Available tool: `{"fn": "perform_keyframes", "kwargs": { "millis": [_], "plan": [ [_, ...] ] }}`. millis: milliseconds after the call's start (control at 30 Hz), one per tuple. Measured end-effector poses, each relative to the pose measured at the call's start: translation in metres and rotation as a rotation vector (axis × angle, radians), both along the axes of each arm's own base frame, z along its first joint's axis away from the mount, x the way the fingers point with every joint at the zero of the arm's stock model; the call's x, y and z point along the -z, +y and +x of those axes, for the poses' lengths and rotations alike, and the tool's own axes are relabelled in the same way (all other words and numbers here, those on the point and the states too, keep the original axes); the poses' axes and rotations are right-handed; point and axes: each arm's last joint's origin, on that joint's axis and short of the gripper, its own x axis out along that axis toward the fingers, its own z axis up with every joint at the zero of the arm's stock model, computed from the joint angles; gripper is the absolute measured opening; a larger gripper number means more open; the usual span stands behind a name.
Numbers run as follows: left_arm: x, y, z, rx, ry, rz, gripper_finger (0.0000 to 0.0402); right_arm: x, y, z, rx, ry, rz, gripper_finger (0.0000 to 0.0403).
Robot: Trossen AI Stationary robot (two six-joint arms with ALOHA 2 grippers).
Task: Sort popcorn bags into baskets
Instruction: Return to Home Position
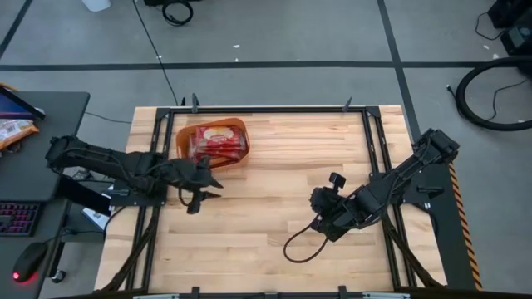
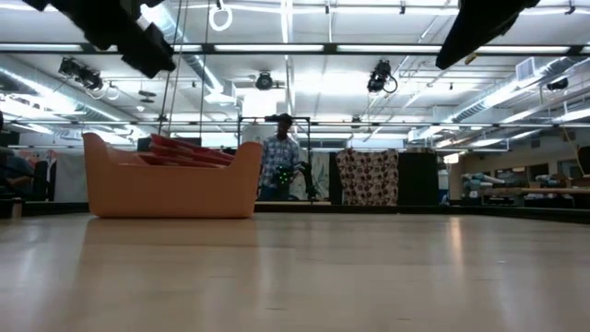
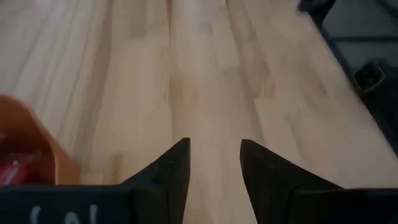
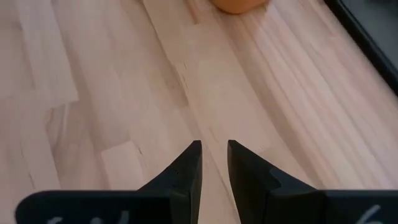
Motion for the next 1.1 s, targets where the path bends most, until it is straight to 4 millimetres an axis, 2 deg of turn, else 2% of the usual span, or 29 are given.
{"fn": "perform_keyframes", "kwargs": {
  "millis": [333, 467, 667, 800, 933, 1100],
  "plan": [
    [0.011, 0.001, -0.021, 0.059, -0.331, -0.116, 0.0146, 0.02, -0.015, -0.012, -0.072, -0.19, 0.156, 0.0074],
    [0.024, 0.002, -0.031, 0.087, -0.427, -0.154, 0.0146, 0.025, -0.022, -0.022, -0.094, -0.24, 0.185, 0.0067],
    [0.045, 0.004, -0.046, 0.091, -0.521, -0.192, 0.0146, 0.035, -0.033, -0.035, -0.084, -0.368, 0.262, 0.0055],
    [0.052, 0.005, -0.052, 0.105, -0.594, -0.204, 0.0146, 0.043, -0.039, -0.046, -0.084, -0.44, 0.305, 0.0047],
    [0.057, 0.007, -0.058, 0.102, -0.618, -0.187, 0.0146, 0.047, -0.045, -0.059, -0.088, -0.484, 0.335, 0.0041],
    [0.051, 0.009, -0.063, 0.1, -0.668, -0.173, 0.0146, 0.044, -0.051, -0.076, -0.106, -0.555, 0.337, 0.0041]
  ]
}}
